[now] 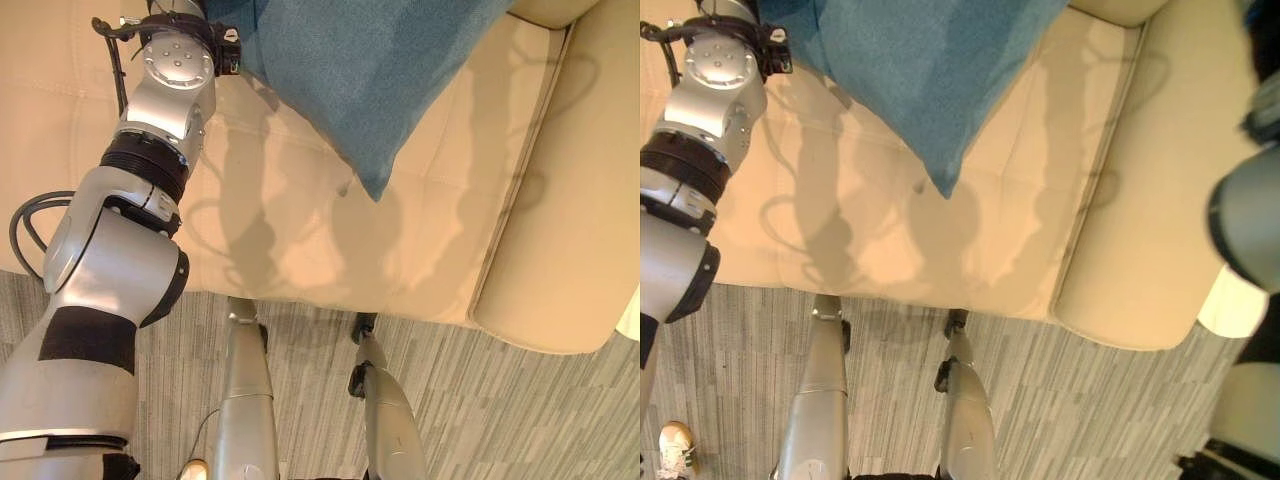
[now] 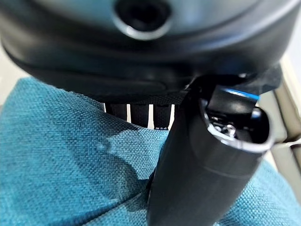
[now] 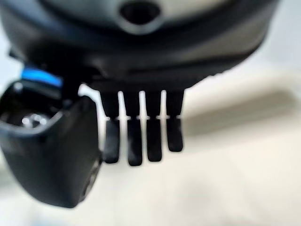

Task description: Pick up all the scattered cushions and arrange them neatly on the sofa.

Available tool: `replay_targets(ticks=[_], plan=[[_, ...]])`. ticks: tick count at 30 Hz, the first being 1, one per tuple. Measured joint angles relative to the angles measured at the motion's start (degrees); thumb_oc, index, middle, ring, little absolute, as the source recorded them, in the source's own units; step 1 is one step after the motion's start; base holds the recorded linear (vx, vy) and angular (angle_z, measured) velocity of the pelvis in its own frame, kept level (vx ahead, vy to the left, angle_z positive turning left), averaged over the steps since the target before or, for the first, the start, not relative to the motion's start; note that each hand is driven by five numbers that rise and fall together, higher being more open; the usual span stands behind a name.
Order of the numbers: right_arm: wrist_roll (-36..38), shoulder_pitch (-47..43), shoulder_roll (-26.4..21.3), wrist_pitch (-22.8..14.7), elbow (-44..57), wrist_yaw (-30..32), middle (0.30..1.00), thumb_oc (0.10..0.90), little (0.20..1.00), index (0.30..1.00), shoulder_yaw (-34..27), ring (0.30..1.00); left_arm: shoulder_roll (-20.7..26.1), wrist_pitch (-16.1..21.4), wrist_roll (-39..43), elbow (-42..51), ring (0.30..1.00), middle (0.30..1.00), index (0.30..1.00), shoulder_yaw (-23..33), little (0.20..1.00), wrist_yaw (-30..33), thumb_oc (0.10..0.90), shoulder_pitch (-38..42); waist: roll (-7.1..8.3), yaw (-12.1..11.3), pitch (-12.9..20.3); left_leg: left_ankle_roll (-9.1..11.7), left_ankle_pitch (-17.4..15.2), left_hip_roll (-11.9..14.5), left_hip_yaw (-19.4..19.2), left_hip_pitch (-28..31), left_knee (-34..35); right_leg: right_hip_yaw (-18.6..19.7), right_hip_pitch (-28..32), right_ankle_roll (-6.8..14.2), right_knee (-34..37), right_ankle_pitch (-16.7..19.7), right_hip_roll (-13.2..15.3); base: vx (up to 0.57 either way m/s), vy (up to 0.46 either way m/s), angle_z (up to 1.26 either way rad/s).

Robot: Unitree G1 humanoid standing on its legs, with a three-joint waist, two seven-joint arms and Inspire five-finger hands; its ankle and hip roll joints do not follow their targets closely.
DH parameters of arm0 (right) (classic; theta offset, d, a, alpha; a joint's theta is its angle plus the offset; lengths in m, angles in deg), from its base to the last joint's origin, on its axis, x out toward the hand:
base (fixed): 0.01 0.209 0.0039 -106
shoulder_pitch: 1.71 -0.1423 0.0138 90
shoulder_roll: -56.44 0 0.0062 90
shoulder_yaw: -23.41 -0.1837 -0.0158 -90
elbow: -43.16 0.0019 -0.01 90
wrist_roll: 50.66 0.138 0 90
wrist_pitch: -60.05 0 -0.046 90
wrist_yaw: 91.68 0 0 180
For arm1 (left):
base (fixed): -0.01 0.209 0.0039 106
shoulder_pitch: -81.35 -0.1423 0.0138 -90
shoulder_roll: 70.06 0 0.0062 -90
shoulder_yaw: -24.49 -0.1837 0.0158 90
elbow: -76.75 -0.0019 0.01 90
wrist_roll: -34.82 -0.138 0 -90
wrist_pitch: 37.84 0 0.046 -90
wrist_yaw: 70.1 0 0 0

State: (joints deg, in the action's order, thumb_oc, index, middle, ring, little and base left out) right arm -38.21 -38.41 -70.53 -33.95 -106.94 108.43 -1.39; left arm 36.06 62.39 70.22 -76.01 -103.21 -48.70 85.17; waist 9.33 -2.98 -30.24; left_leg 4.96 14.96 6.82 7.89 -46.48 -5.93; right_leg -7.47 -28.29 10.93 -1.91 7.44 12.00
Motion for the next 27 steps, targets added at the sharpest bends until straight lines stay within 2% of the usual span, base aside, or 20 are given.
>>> replay_targets(ticks=[3, 5, 9, 10, 11, 14, 16, 18, 22, 24, 26, 27], plan=[[-2.5, -6.0, -0.3, -0.7, 2.0, 1.3, 0.300, 0.400, 0.300, 0.300, 2.7, 0.300, 0.4, 0.0, 0.1, 2.1, 0.300, 0.300, 0.300, -2.1, 0.300, 2.3, 0.400, 0.0, 0.11, -1.4, 0.1, -0.2, 0.1, -1.5, -0.8, 0.0, -0.1, -0.8, 1.1, 0.3, 1.9, 1.0, 0.8, 0.02, 0.005, 0.08], [-3.3, -7.6, -0.2, -1.6, 5.0, 1.6, 0.300, 0.400, 0.300, 0.300, 6.4, 0.300, 2.6, 0.0, 0.0, 2.2, 0.300, 0.300, 0.300, -2.3, 0.300, 4.5, 0.400, 0.4, 0.11, -1.0, 0.1, -0.2, 0.1, -1.0, -0.4, 0.1, -0.6, -1.3, 1.5, 0.3, 1.6, 1.0, 0.4, 0.02, 0.010, 0.01], [-3.1, -7.7, -0.2, -2.4, 7.4, 1.6, 0.300, 0.400, 0.300, 0.300, 6.2, 0.300, 6.1, 0.0, -0.8, 4.9, 0.300, 0.300, 0.300, -2.3, 0.300, 7.3, 0.400, 0.4, 0.13, -0.7, 0.1, -0.3, -0.2, -0.8, -0.6, 0.1, -1.7, -1.6, 1.5, 0.3, 0.8, 1.0, 0.1, 0.01, 0.006, -0.07], [-2.7, -7.2, -0.2, -2.5, 7.0, 1.2, 0.538, 0.558, 0.538, 0.538, 6.3, 0.538, 7.3, 0.1, -2.2, 6.0, 0.300, 0.300, 0.300, -2.7, 0.300, 8.0, 0.400, 0.5, 0.13, -0.2, 0.1, -0.3, -0.2, -1.1, -0.8, 0.1, -1.8, -1.7, 1.5, 0.3, 0.7, 0.9, 0.3, 0.00, 0.018, -0.03], [-2.3, -6.4, -0.3, -2.5, 6.6, 1.1, 0.900, 0.800, 0.900, 0.900, 6.2, 0.900, 7.8, 0.1, -3.2, 6.5, 0.300, 0.300, 0.300, -3.0, 0.300, 8.2, 0.400, 0.5, 0.14, 0.0, 0.1, -0.2, -0.6, -1.2, -0.9, 0.1, -1.9, -1.6, 1.4, 0.3, 0.4, 0.8, 0.5, 0.00, 0.000, 0.00], [-2.0, 0.1, -0.4, -1.8, 5.4, 0.7, 0.900, 0.800, 0.900, 0.900, 2.3, 0.900, 7.7, 0.1, -6.4, 6.8, 0.300, 0.300, 0.300, -4.5, 0.300, 8.2, 0.400, 0.4, 1.17, 0.9, 0.8, -0.5, -0.8, -2.6, -1.2, -0.1, -2.6, -1.3, 1.3, 0.1, -0.1, -1.9, 1.7, -0.02, 0.022, 0.03], [-0.5, 7.1, -0.5, -1.7, 4.8, 0.2, 0.900, 0.800, 0.900, 0.900, -4.1, 0.900, 7.6, 0.1, -8.0, 7.1, 0.300, 0.300, 0.300, -4.5, 0.300, 8.2, 0.400, 0.0, 1.74, 1.0, 1.2, -0.5, -0.8, -2.6, -1.2, -0.7, -3.0, -0.1, 0.4, 0.4, -0.2, -2.1, 1.5, -0.03, 0.007, -0.06], [2.2, 12.4, -0.5, -1.0, 4.6, -0.2, 0.900, 0.800, 0.900, 0.900, -6.6, 0.900, 7.7, 0.1, -8.6, 7.1, 0.300, 0.300, 0.300, -4.5, 0.300, 8.2, 0.400, -0.2, 1.96, 1.2, 1.3, -0.5, -0.8, -2.7, -1.2, -1.0, -3.2, 0.1, 0.2, 0.5, -0.2, -2.1, 1.5, -0.03, 0.020, -0.03], [9.6, 30.7, 0.4, -0.1, 8.1, -1.3, 0.900, 0.800, 0.900, 0.900, -15.6, 0.900, 10.3, -0.1, -9.6, 7.1, 0.300, 0.300, 0.300, -3.8, 0.300, 8.1, 0.400, -1.5, 2.05, 2.0, 1.4, -0.7, -1.0, -2.7, -2.1, -1.1, -3.4, 0.9, -0.4, 1.2, -0.4, -1.5, 1.5, -0.04, 0.042, -0.05], [12.0, 38.8, 3.4, 0.0, 11.9, -1.0, 0.900, 0.800, 0.900, 0.900, -22.6, 0.900, 12.3, -0.6, -9.7, 7.0, 0.300, 0.300, 0.300, -2.6, 0.300, 8.2, 0.400, -2.1, 2.05, 2.5, 1.4, -1.0, -1.0, -2.2, -2.7, -0.9, -3.9, 1.4, -0.7, 1.1, -1.0, -1.2, 1.3, -0.03, 0.036, -0.14], [13.5, 45.2, 9.0, 0.4, 14.5, 0.0, 0.900, 0.800, 0.900, 0.900, -28.9, 0.900, 13.5, -1.4, -10.1, 7.2, 0.300, 0.300, 0.300, -1.4, 0.300, 8.4, 0.400, -3.1, 1.96, 3.2, 1.3, -1.0, -1.1, -1.6, -3.7, -0.3, -4.0, 1.6, -0.7, 1.0, -1.4, -1.2, 1.3, -0.02, 0.050, -0.15], [13.9, 46.1, 10.4, 0.5, 14.4, 0.1, 0.900, 0.800, 0.900, 0.900, -28.8, 0.900, 13.8, -1.7, -10.2, 7.0, 0.300, 0.300, 0.300, -1.4, 0.300, 8.6, 0.400, -3.4, 1.92, 3.2, 1.3, -1.1, -1.1, -1.7, -4.1, -0.1, -4.0, 1.6, -0.8, 1.0, -1.5, -1.2, 1.4, -0.03, 0.048, -0.14]])
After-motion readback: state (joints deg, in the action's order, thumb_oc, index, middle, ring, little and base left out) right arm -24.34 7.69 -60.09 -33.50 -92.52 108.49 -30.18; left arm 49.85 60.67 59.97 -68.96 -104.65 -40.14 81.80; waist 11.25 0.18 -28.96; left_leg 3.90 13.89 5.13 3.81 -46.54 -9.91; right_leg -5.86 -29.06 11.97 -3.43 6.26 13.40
